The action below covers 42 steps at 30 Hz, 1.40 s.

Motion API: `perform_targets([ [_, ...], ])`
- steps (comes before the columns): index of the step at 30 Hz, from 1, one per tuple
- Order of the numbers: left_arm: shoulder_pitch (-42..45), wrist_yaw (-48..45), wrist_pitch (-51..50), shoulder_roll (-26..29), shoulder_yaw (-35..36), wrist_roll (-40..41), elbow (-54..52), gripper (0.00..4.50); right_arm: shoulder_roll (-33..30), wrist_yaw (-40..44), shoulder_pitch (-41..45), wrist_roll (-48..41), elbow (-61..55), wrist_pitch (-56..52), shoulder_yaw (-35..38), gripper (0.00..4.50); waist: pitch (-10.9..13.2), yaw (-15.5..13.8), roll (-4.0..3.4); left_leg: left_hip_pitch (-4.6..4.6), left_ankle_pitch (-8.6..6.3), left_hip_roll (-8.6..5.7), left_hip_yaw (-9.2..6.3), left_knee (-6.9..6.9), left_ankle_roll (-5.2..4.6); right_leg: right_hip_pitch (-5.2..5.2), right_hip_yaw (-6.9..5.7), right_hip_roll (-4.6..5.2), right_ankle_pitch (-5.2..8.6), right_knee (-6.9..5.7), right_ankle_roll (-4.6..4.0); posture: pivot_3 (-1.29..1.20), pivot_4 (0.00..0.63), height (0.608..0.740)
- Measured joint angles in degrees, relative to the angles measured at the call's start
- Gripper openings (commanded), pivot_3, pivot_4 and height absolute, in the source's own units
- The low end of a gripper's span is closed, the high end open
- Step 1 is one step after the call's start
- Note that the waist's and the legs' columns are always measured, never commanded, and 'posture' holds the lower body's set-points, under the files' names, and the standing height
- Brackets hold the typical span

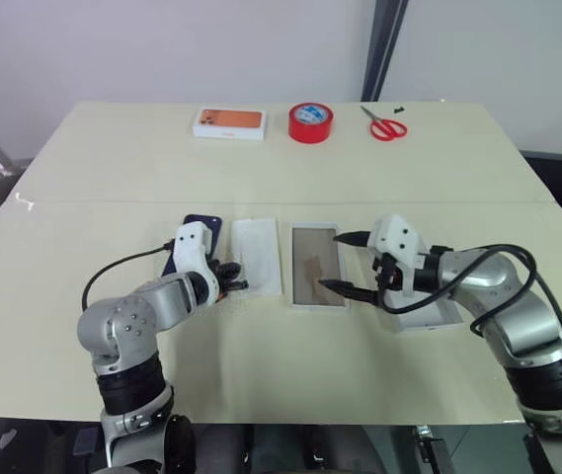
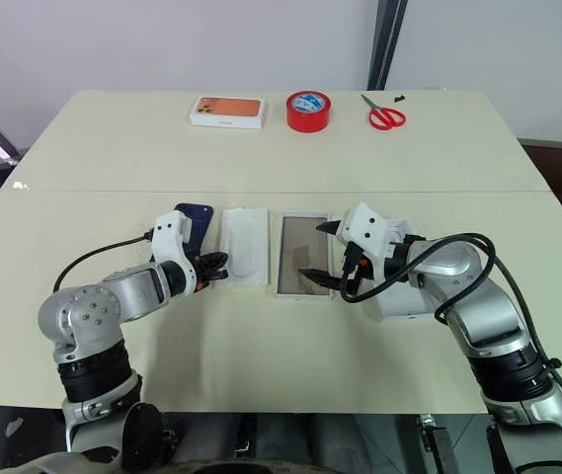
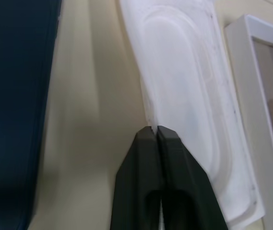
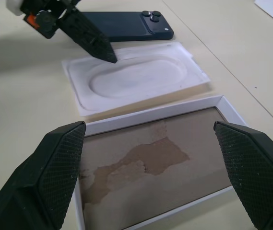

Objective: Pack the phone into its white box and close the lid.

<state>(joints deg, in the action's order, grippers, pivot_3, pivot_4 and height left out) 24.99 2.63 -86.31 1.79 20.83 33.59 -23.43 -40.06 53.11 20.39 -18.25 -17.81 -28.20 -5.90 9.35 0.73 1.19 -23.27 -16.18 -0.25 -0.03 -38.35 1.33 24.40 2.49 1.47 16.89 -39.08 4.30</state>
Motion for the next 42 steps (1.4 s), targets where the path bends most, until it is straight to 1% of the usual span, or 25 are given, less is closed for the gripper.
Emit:
perform_targets([
  [2,0.2,-0.1,0.7,-0.8,1.3,-0.1,0.3,0.03,-0.1,0.2,-0.2,0.1,0.0,0.0,-0.1,4.5,0.0,0.0,0.0,0.0,0.0,0.0,-0.01,0.0,0.0,0.0,0.0,-0.01,0.0,0.0,0.0,0.0,0.15,0.733],
  [4,1.3,-0.4,1.7,-2.8,5.1,0.9,0.3,0.03,-1.1,1.0,-0.3,1.0,-0.2,0.5,-1.2,4.5,0.0,0.0,0.01,0.0,0.0,0.0,-0.01,0.0,0.01,0.0,-0.01,0.0,0.0,0.0,0.0,0.0,0.15,0.733],
  [6,3.1,-0.4,2.4,-3.6,8.9,2.0,0.1,0.03,-2.2,2.1,-0.5,1.8,-0.7,1.1,-2.6,4.5,0.0,0.0,0.04,-0.01,0.0,0.0,-0.02,0.0,0.01,0.0,-0.02,-0.01,0.0,0.0,0.0,0.0,0.15,0.733],
  [8,4.4,-1.0,3.2,-3.1,12.6,3.4,-0.5,0.03,-3.0,3.6,-1.2,2.5,-1.1,1.2,-4.5,4.5,0.0,0.1,0.04,0.0,0.0,0.0,-0.02,0.0,0.01,0.0,-0.01,-0.02,0.0,0.0,0.0,0.0,0.15,0.733],
  [12,4.5,-1.8,3.2,-1.4,15.8,5.0,-0.8,0.03,-3.6,5.1,-1.9,5.8,-0.6,3.1,-8.6,4.5,0.0,0.0,0.06,0.0,0.01,0.0,-0.02,0.0,0.02,0.0,-0.02,-0.01,0.0,0.0,0.0,0.0,0.15,0.733],
  [15,4.5,-2.8,2.6,-0.2,16.5,6.2,-1.0,0.0,-2.9,5.3,-1.5,8.6,2.7,4.9,-11.4,3.65,0.0,0.0,0.08,0.0,0.02,0.0,-0.04,0.0,0.04,0.0,-0.02,0.0,0.0,0.01,0.0,0.0,0.15,0.733],
  [22,4.5,-3.1,1.8,0.3,16.6,7.9,-1.3,0.0,-0.9,6.5,-0.1,11.5,4.9,8.0,-14.6,0.02,0.0,0.1,0.08,0.0,0.05,0.0,-0.08,0.0,0.1,0.0,-0.03,-0.01,0.0,0.0,0.0,0.0,0.15,0.733],
  [27,4.5,-3.0,1.7,-0.1,17.5,9.0,-1.3,0.0,1.4,7.0,1.9,13.6,4.9,9.3,-17.0,0.02,0.0,0.1,0.09,0.0,0.06,0.0,-0.08,0.0,0.11,0.0,-0.04,-0.01,0.0,0.0,0.0,0.0,0.15,0.733],
  [33,4.6,-2.8,0.6,-0.9,17.7,11.5,-2.5,0.0,7.3,5.1,5.7,17.5,5.8,9.3,-20.9,0.02,0.0,0.1,0.09,0.0,0.11,-0.01,-0.11,0.0,0.21,0.0,-0.05,0.01,0.0,0.0,0.0,0.0,0.15,0.733],
  [39,4.5,-1.9,-0.1,-2.4,18.2,13.3,-3.9,0.0,11.1,2.6,9.5,20.4,9.4,7.3,-21.4,0.02,0.0,0.2,0.09,0.0,0.12,-0.01,-0.12,0.0,0.22,0.01,-0.06,0.0,0.0,-0.01,0.0,0.0,0.15,0.733],
  [42,4.1,-1.4,-0.6,-2.6,18.2,13.4,-4.3,0.0,12.1,2.3,10.1,20.3,10.4,6.0,-21.3,0.86,0.0,0.2,0.09,0.0,0.11,-0.01,-0.13,0.0,0.21,0.01,-0.06,0.0,0.0,-0.01,0.0,0.0,0.15,0.733],
])
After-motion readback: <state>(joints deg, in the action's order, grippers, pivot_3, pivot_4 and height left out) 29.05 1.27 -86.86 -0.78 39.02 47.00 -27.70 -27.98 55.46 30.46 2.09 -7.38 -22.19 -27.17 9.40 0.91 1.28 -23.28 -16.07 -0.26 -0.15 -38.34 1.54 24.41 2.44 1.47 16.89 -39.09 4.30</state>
